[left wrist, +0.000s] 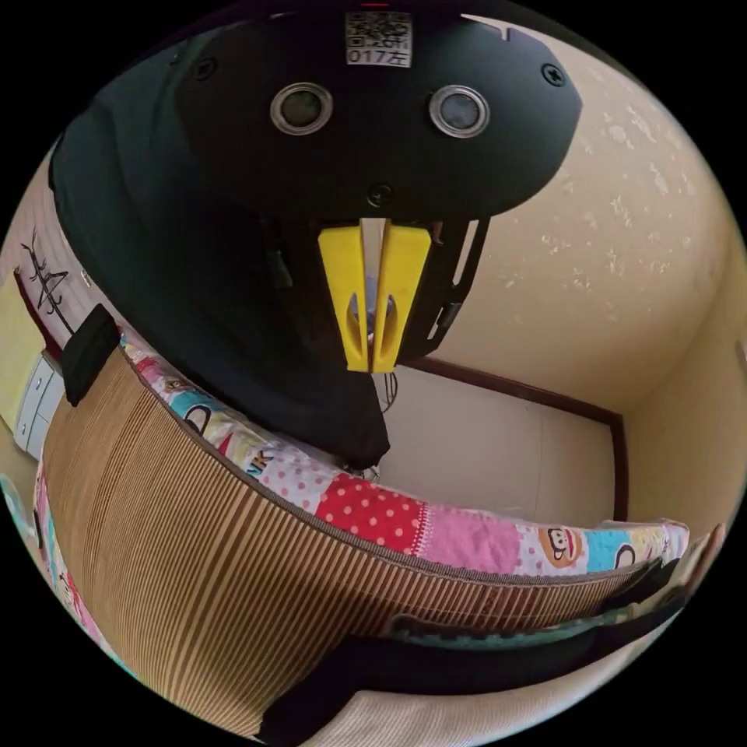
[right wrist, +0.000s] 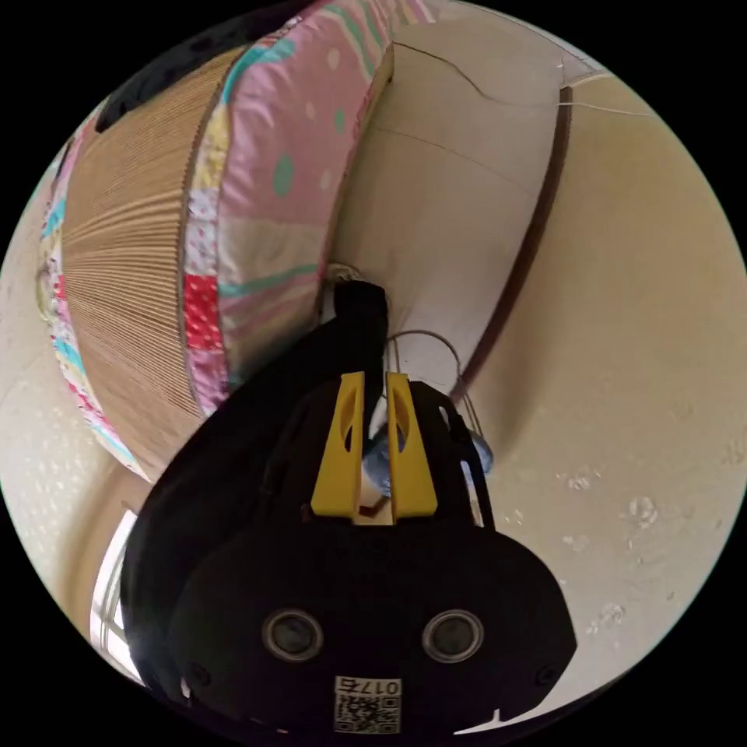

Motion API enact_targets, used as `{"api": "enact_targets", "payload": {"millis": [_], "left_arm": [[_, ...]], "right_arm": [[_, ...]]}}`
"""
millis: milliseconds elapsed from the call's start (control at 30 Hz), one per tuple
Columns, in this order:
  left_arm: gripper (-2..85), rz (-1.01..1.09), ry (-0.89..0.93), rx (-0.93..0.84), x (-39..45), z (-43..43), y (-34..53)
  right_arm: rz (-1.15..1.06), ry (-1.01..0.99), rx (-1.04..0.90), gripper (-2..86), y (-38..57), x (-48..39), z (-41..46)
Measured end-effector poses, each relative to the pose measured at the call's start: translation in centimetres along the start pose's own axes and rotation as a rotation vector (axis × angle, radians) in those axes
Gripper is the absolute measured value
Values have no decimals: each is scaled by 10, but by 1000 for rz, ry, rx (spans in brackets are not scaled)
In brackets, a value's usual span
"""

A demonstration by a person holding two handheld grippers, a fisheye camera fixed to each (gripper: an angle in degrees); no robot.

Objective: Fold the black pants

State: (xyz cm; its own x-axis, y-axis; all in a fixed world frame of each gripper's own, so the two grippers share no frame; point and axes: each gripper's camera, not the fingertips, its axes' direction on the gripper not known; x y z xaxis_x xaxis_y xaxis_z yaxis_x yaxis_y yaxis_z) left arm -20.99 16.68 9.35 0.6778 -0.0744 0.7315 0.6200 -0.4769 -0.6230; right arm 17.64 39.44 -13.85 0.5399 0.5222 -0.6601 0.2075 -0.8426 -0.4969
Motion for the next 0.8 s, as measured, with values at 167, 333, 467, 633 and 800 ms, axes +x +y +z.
{"api": "enact_targets", "payload": {"millis": [167, 333, 467, 633, 800], "left_arm": [[-5, 122, -106, 113, 70, -34, -19], [-5, 50, -26, 214, 106, -36, -18], [-5, -113, 103, 185, 112, -1, -10], [-5, -274, 111, 114, 113, 43, 12], [-5, -413, 175, 74, 117, 81, 26]], "right_arm": [[-53, -293, 139, 125, -63, -33, -104], [-83, -334, 258, 144, -118, -64, -221], [-61, -379, 340, 158, -155, -83, -310], [-100, -301, 341, 157, -174, -108, -368], [-158, -403, 333, 90, -172, -122, -395]]}}
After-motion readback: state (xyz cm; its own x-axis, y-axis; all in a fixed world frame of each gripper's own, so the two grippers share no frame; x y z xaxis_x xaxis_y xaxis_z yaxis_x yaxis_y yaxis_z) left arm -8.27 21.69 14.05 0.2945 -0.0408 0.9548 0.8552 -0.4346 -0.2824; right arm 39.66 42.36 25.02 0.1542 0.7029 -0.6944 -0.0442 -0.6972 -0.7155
